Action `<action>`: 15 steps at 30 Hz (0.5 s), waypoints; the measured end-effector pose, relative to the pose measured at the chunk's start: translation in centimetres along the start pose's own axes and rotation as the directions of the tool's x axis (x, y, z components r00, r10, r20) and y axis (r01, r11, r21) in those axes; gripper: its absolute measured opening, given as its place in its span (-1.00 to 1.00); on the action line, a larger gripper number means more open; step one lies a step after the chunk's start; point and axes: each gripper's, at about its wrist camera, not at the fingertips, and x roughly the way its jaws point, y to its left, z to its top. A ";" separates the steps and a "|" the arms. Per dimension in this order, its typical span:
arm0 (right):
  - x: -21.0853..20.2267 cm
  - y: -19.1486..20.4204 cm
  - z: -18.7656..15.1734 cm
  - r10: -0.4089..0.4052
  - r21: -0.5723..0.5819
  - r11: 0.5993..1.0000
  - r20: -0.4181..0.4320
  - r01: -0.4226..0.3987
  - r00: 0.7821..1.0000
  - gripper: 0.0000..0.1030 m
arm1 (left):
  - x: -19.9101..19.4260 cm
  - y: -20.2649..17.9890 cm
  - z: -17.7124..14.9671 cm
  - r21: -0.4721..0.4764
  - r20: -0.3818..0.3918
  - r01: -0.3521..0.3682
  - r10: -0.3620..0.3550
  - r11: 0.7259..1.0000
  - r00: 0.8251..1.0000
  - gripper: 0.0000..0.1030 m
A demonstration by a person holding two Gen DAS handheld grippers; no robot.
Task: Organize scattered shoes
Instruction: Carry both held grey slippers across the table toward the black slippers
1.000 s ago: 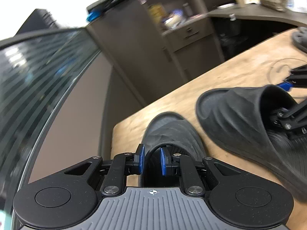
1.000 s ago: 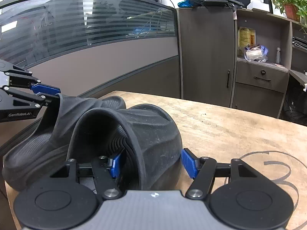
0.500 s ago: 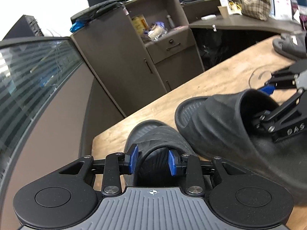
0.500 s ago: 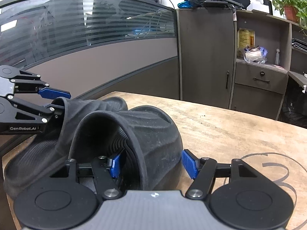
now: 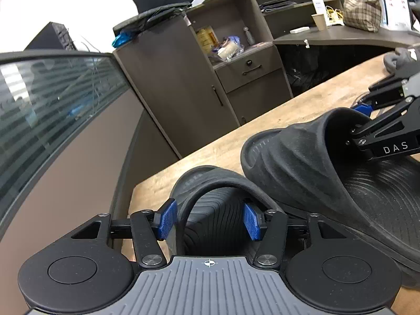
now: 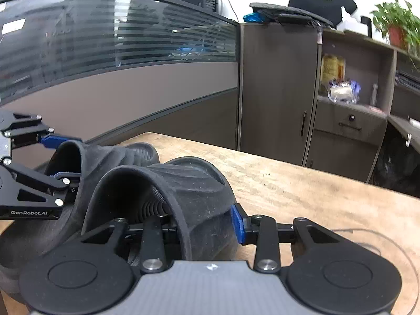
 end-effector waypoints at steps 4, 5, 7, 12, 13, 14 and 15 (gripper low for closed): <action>0.0 -0.1 0.1 0.000 0.000 1.000 0.000 0.000 1.000 -0.31 | 0.3 -0.5 0.0 -0.008 0.016 -0.034 0.034 0.999 0.999 -0.15; 0.0 -0.1 0.1 -0.002 -0.001 1.000 -0.001 0.002 1.000 -0.32 | 0.1 -0.4 0.0 -0.031 0.028 -0.050 0.051 0.998 0.998 -0.45; 0.1 -0.1 0.2 -0.005 -0.004 1.000 -0.001 0.005 1.000 -0.35 | -0.2 0.0 0.0 -0.084 0.046 -0.064 0.068 0.994 0.997 -0.49; -0.1 -0.6 0.3 -0.003 0.006 1.000 -0.001 0.003 1.000 -0.36 | -0.5 0.2 -0.1 -0.171 0.070 -0.053 0.065 0.984 0.995 -0.49; -0.2 -0.7 0.3 -0.003 0.011 1.000 0.003 0.003 1.000 -0.36 | -0.6 0.1 0.0 -0.186 0.074 -0.052 0.067 0.981 0.995 -0.49; -0.5 -1.0 0.4 -0.003 0.019 1.000 0.010 0.003 1.000 -0.36 | -0.8 0.1 0.1 -0.202 0.082 -0.050 0.067 0.978 0.994 -0.50; -0.8 -1.2 0.4 -0.004 0.026 1.000 0.016 0.003 1.000 -0.36 | -1.0 0.0 0.2 -0.215 0.089 -0.044 0.065 0.976 0.994 -0.50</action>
